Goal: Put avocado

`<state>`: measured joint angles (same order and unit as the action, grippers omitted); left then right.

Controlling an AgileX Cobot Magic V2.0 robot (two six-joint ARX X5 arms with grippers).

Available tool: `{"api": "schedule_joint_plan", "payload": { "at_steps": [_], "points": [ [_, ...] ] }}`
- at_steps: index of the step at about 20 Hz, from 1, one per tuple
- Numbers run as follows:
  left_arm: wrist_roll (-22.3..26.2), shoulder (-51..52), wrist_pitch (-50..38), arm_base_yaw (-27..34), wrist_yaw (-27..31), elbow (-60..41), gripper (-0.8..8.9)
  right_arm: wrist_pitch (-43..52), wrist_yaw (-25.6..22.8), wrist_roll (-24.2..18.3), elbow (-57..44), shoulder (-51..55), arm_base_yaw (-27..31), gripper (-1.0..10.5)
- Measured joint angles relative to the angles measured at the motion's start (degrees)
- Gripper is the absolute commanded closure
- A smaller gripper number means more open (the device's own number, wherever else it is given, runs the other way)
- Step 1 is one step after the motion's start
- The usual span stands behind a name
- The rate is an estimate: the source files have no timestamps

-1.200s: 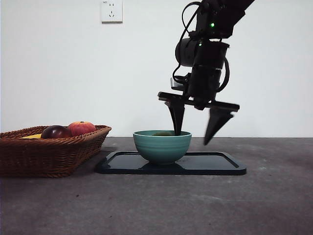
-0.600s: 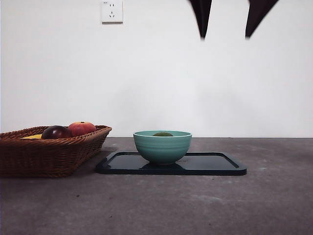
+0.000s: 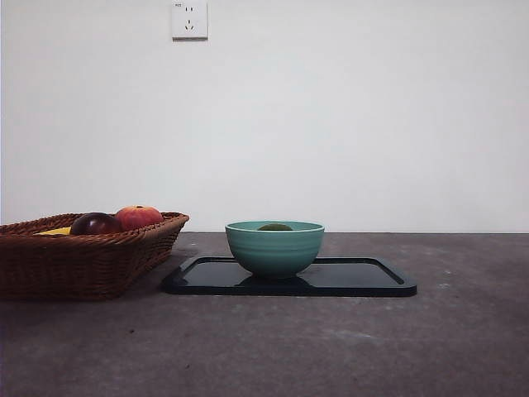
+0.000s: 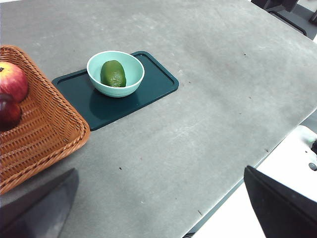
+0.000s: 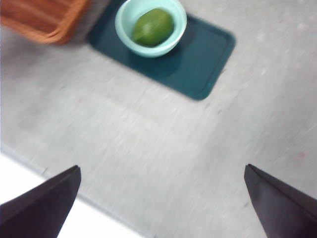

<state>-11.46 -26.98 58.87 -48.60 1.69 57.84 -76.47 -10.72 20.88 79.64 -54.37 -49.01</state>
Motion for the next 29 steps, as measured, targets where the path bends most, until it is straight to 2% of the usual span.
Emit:
{"api": "schedule_joint_plan", "payload": {
  "at_steps": [4, 8, 11, 17, 18, 19, 20, 21, 22, 23, 29],
  "points": [
    [0.00, 0.00, 0.00, 0.00, 0.00, 0.00, 2.83, 2.51, -0.44, 2.32, -11.52, 17.20, -2.71, 4.0],
    [0.00, 0.00, 0.00, 0.00, 0.00, 0.00, 2.83, 3.74, -2.23, 3.19, -20.59, 28.48, -2.71, 4.0],
    [0.00, 0.00, -0.02, 0.00, 0.00, 0.00, 2.83, 5.68, -2.36, 3.43, -23.23, 31.82, -2.71, 4.0],
    [0.00, 0.00, 0.00, 0.00, 0.00, 0.00, 2.86, 8.83, -2.62, 3.45, -23.63, 31.87, -2.71, 4.0],
    [0.00, 0.00, 0.00, 0.00, 0.00, 0.00, 3.05, 9.31, -2.62, 3.48, -23.63, 31.87, -2.71, 4.1],
    [0.00, 0.00, 0.00, 0.00, 0.00, 0.00, 3.82, 9.81, -2.62, 3.48, -23.63, 31.87, -2.71, 5.1],
    [0.02, 0.00, 0.00, 0.00, 0.00, 0.00, 4.85, 9.99, -2.62, 3.61, -23.63, 31.87, -2.71, 6.8],
    [0.02, 0.00, 0.00, 0.00, 0.00, 0.00, 6.47, 9.99, -2.64, 3.61, -23.63, 31.87, -2.71, 9.1],
    [0.00, 0.00, 0.02, 0.00, 0.00, 0.00, 7.78, 9.99, -2.64, 3.61, -23.63, 31.87, -2.71, 9.3],
    [0.00, 0.00, 0.02, 0.00, 0.00, 0.00, 8.03, 9.99, -2.64, 3.61, -23.63, 31.87, -2.71, 9.3],
    [0.00, 0.00, 0.04, 0.00, 0.00, 0.00, 8.04, 9.99, -2.69, 3.61, -23.63, 31.87, -2.71, 9.3]
  ]
}}
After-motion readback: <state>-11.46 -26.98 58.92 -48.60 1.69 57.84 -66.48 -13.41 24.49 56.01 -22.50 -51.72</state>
